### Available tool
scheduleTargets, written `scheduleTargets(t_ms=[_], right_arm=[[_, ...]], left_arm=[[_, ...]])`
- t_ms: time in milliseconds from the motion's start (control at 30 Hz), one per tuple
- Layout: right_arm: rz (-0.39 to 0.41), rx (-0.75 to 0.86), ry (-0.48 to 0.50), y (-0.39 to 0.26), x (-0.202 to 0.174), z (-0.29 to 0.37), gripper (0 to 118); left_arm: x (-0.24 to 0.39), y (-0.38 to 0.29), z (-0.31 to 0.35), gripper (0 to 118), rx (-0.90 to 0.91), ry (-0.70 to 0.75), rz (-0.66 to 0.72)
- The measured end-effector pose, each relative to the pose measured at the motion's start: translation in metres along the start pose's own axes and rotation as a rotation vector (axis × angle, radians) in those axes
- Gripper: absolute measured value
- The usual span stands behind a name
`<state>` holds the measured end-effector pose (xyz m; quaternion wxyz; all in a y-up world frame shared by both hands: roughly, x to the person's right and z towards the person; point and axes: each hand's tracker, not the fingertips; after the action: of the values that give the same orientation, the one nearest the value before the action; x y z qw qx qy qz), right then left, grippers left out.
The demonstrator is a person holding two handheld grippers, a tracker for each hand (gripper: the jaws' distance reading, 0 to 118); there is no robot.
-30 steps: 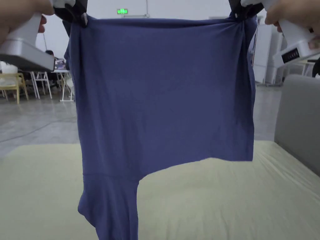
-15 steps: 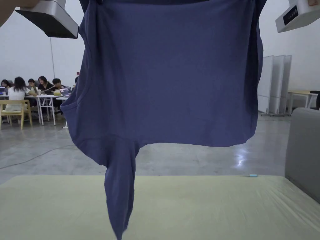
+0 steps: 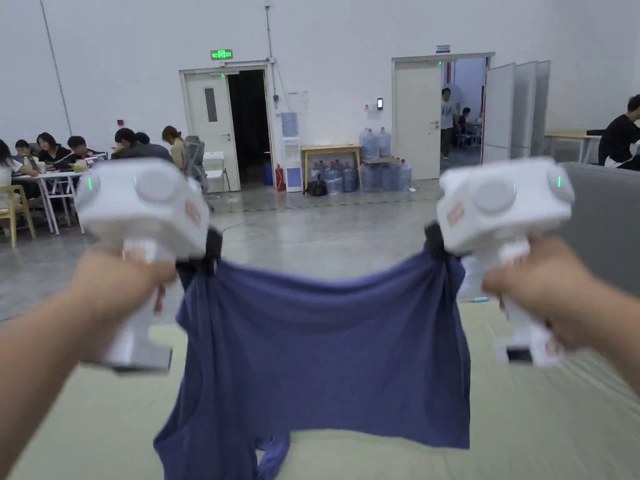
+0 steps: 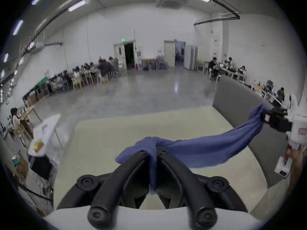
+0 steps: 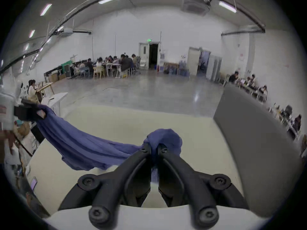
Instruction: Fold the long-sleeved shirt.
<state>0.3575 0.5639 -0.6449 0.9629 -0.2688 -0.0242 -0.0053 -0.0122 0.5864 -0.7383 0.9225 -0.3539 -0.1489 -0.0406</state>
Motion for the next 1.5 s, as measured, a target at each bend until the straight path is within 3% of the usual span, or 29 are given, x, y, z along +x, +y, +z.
scheduleTargets(t_ms=[33, 167, 333, 533, 833, 967, 1067, 1200, 1500], right_arm=[[0.018, -0.03, 0.025, -0.025, -0.002, -0.005, 7], [-0.118, -0.146, 0.098, -0.114, -0.002, -0.017, 7], [-0.168, -0.23, 0.129, -0.215, -0.003, 0.002, 7], [-0.089, -0.311, 0.105, -0.32, -0.007, 0.061, 7], [-0.056, -0.431, 0.07, -0.438, 0.013, 0.145, 7], [-0.031, -0.512, 0.069, -0.482, 0.004, 0.17, 7], [0.012, -0.565, 0.047, -0.506, -0.006, 0.182, 7], [-0.086, -0.644, 0.043, -0.53, -0.003, 0.186, 7], [-0.125, -0.797, 0.007, -0.553, -0.001, 0.165, 7]], left_arm=[[0.001, -0.026, -0.015, 3, -0.082, -0.018, -0.014], [0.006, -0.121, -0.04, 3, -0.159, -0.051, -0.008], [0.007, -0.23, -0.036, 3, -0.205, -0.101, 0.06], [0.017, -0.349, 0.021, 3, -0.282, -0.109, 0.067], [0.042, -0.471, 0.097, 3, -0.384, -0.1, -0.013], [0.058, -0.52, 0.11, 3, -0.455, -0.079, -0.071], [0.061, -0.552, 0.115, 3, -0.528, -0.101, -0.02], [0.065, -0.582, 0.113, 3, -0.572, -0.079, -0.032], [0.062, -0.619, 0.074, 3, -0.693, -0.062, -0.006]])
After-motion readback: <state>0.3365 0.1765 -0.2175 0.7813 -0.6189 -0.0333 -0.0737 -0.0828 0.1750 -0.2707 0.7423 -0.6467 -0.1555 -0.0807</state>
